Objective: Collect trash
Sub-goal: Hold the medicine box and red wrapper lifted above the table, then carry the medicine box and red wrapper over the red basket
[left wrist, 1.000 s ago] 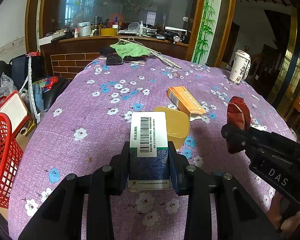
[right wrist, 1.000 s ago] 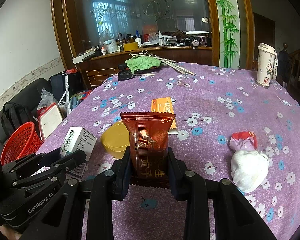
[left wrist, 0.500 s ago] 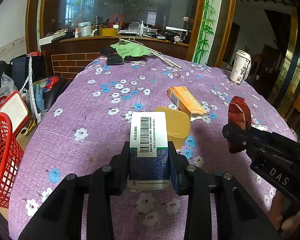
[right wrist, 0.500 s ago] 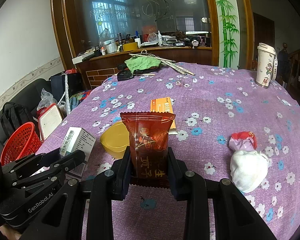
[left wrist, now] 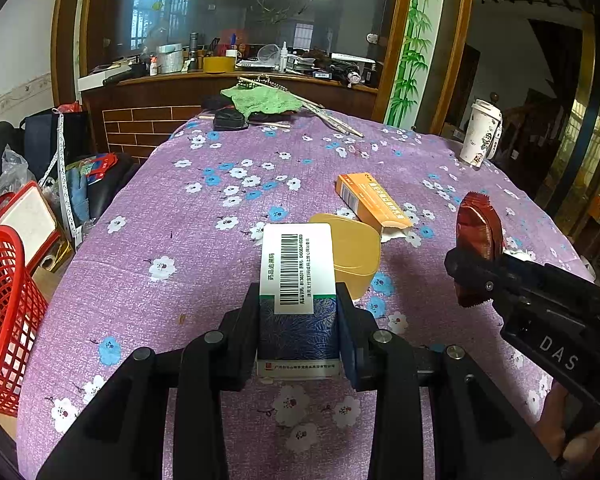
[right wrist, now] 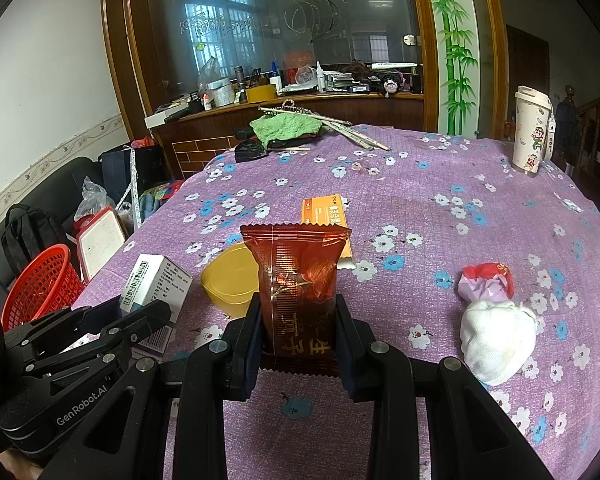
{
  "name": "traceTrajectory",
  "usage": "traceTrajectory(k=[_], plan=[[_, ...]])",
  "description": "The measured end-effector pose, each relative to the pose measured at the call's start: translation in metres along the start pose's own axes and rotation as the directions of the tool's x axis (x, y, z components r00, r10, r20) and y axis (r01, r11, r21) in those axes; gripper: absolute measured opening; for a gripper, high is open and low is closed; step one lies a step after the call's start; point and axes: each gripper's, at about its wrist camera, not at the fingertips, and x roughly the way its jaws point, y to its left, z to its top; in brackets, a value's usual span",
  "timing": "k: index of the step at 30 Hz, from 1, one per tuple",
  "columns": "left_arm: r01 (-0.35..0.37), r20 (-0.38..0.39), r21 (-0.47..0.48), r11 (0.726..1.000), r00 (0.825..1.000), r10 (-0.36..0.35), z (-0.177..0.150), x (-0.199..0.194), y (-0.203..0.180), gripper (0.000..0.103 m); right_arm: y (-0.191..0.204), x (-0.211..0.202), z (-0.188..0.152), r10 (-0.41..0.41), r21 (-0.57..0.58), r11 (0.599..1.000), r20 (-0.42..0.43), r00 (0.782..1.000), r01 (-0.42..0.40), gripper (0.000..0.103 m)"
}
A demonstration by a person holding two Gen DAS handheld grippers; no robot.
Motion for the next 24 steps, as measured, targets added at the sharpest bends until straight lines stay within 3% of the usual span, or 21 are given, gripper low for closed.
traceTrajectory(k=[15, 24], plan=[[-0.053, -0.015, -0.001, 0.999, 0.998, 0.053, 0.003, 0.004, 0.002, 0.033, -0.002, -0.004, 0.002, -0.014, 0.008, 1.000, 0.021, 1.000, 0.013, 0.034], [-0.072, 0.023, 0.016, 0.997, 0.997, 0.072, 0.004, -0.028, -0.005, 0.033, -0.011, -0.005, 0.004, 0.010, 0.062, 0.998, -0.003, 1.000, -0.010, 0.034]])
